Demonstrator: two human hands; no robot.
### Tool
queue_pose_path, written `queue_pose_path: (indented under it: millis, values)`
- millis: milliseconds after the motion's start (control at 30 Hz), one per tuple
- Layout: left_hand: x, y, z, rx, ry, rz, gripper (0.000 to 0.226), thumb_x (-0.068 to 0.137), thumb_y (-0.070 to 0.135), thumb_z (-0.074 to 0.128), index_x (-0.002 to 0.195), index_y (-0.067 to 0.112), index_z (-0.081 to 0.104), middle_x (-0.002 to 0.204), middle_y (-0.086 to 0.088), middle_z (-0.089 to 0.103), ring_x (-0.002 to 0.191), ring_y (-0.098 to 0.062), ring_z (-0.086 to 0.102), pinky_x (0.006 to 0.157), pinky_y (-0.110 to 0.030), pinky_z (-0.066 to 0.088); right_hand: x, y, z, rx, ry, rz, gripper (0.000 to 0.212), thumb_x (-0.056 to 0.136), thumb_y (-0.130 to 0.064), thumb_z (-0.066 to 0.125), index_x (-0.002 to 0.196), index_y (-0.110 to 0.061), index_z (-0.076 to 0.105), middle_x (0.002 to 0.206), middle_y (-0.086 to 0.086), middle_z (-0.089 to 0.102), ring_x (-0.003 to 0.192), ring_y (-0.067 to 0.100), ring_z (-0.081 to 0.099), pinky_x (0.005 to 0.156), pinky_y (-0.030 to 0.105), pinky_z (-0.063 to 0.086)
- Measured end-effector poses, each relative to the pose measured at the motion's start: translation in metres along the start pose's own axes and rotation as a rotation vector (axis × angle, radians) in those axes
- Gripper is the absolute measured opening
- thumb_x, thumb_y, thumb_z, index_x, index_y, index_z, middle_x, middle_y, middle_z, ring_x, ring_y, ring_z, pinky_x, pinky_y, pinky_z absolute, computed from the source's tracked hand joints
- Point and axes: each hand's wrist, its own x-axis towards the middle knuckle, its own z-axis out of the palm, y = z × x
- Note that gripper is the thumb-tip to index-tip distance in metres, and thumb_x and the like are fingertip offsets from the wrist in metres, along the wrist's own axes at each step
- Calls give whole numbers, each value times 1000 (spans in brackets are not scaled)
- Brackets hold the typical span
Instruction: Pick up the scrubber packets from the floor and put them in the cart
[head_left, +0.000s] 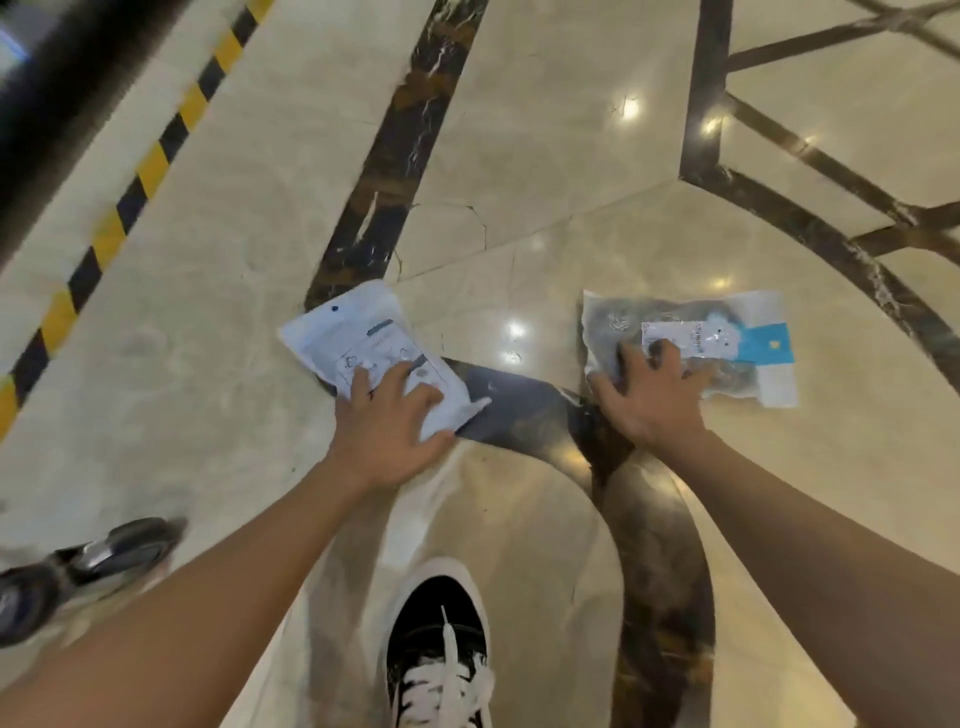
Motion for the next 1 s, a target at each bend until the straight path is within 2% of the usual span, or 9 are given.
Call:
queue_pose_path:
  millis: [133,233,333,433,500,633,733,833,1000]
  values:
    - [-19,-23,8,-148,135,164,50,81,68,43,72,25,67,122,10,61,133,-23,47,103,-59,37,-27,3,12,88,119,-329,38,92,-47,48,91,-20,75,113,8,66,121,26,54,105,40,23]
    - [-24,-19,19,-127,210,47,50,75,70,51,87,23,64,112,3,54,118,-24,50,102,-61,38,-39,10,13,135,120,-408,39,88,-38,61,54,-17,63,74,5,65,83,27,62,90,40,40]
    - [-21,-5,31,-4,82,-167,73,71,64,71,132,34,45,154,-10,25,142,-47,24,112,-63,27,-38,13,18,288,116,-112,33,76,-48,63,81,-16,66,88,10,61,92,34,61,79,36,42]
    - [-13,0,28,-14,78,-253,87,73,42,74,144,45,24,160,-10,12,138,-48,28,111,-63,30,-31,11,17,388,-22,163,83,73,-39,86,139,-8,45,129,19,51,122,37,49,97,42,40]
    - [-11,-3,20,-124,96,-252,91,73,33,71,147,43,20,156,-9,18,131,-45,40,107,-59,38,-29,7,11,591,-166,292,89,68,-33,93,135,-3,43,119,12,57,106,30,58,83,37,48]
    - [-23,2,-18,-776,118,-316,82,84,10,72,150,30,28,142,-5,43,115,-25,54,95,-42,50,-45,-2,10,933,-317,409,42,67,-17,93,98,-8,67,89,6,73,74,17,70,51,23,53]
    - [-48,12,-43,-1319,38,-554,65,87,-3,60,142,25,45,131,-14,62,104,-30,68,83,-46,61,-72,-14,10,1053,-301,420,41,68,-11,89,102,-14,67,93,4,75,81,22,73,70,34,62]
    - [-87,21,-67,-1660,-120,-576,57,88,-10,44,137,17,55,127,-22,68,90,-32,74,68,-40,63,-112,-16,-6,1098,-321,394,52,74,-14,87,120,-17,63,109,5,73,95,25,72,85,42,60]
    - [-164,45,-128,-1845,-344,-519,74,69,-8,45,139,15,56,128,-23,66,112,-44,64,103,-64,47,-192,2,-89,1143,-318,303,33,82,-16,83,109,-22,65,108,6,76,94,24,74,87,46,60]
